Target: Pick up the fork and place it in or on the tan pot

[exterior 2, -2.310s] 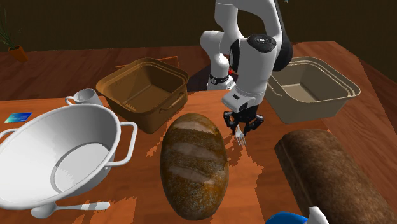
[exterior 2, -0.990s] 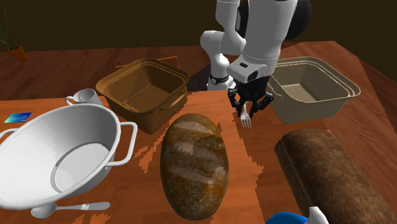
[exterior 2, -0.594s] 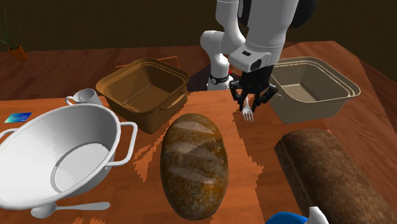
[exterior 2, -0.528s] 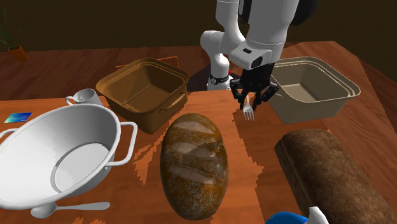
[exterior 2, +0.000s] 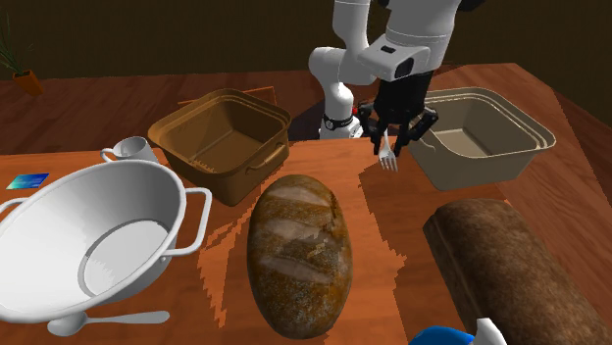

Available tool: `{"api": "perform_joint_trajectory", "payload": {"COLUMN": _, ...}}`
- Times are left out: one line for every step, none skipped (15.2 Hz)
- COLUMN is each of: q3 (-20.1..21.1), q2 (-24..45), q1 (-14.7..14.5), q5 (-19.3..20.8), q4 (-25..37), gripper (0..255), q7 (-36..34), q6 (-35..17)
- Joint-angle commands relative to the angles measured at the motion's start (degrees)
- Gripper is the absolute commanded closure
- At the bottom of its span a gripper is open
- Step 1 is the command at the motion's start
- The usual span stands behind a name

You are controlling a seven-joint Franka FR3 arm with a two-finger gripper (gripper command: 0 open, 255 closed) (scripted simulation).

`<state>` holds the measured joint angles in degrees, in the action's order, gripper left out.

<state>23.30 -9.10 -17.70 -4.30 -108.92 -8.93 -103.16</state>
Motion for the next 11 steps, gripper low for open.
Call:
{"api": "perform_joint_trajectory", "payload": {"q3": -0.15, "q2": -0.15, "q1": 0.09, "q5": -0.01, "q4": 1.5, "gripper": 255, "q7": 0.14, "q6": 1.66}}
{"api": "perform_joint_trajectory", "payload": {"q3": -0.17, "q2": -0.08, "q1": 0.11, "q5": 0.03, "q4": 2.33, "gripper": 255, "q7": 0.1, "q6": 2.43}}
{"api": "perform_joint_trajectory", "payload": {"q3": -0.18, "q2": -0.01, "q1": 0.12, "q5": 0.07, "q4": 3.18, "gripper": 255, "q7": 0.07, "q6": 3.21}}
{"api": "perform_joint_trajectory", "payload": {"q3": -0.19, "q2": 0.08, "q1": 0.14, "q5": 0.11, "q4": 4.04, "gripper": 255, "q7": 0.03, "q6": 3.99}}
{"api": "perform_joint_trajectory", "payload": {"q3": -0.2, "q2": 0.19, "q1": 0.16, "q5": 0.16, "q4": 4.92, "gripper": 255, "q7": -0.02, "q6": 4.77}}
{"api": "perform_joint_trajectory", "payload": {"q3": -0.21, "q2": 0.23, "q1": 0.16, "q5": 0.18, "q4": 5.32, "gripper": 255, "q7": -0.04, "q6": 5.14}}
{"api": "perform_joint_trajectory", "payload": {"q3": 0.27, "q2": -1.01, "q1": -0.32, "q5": -0.34, "q4": 4.19, "gripper": 255, "q7": -0.86, "q6": 5.1}}
{"api": "perform_joint_trajectory", "payload": {"q3": 0.75, "q2": -2.22, "q1": -0.82, "q5": -0.87, "q4": 3.11, "gripper": 255, "q7": -1.7, "q6": 5.1}}
{"api": "perform_joint_trajectory", "payload": {"q3": 1.25, "q2": -3.39, "q1": -1.32, "q5": -1.39, "q4": 2.1, "gripper": 255, "q7": -2.57, "q6": 5.12}}
{"api": "perform_joint_trajectory", "payload": {"q3": 1.78, "q2": -4.51, "q1": -1.83, "q5": -1.93, "q4": 1.17, "gripper": 255, "q7": -3.45, "q6": 5.16}}
{"api": "perform_joint_trajectory", "payload": {"q3": 2.32, "q2": -5.59, "q1": -2.35, "q5": -2.46, "q4": 0.31, "gripper": 255, "q7": -4.36, "q6": 5.23}}
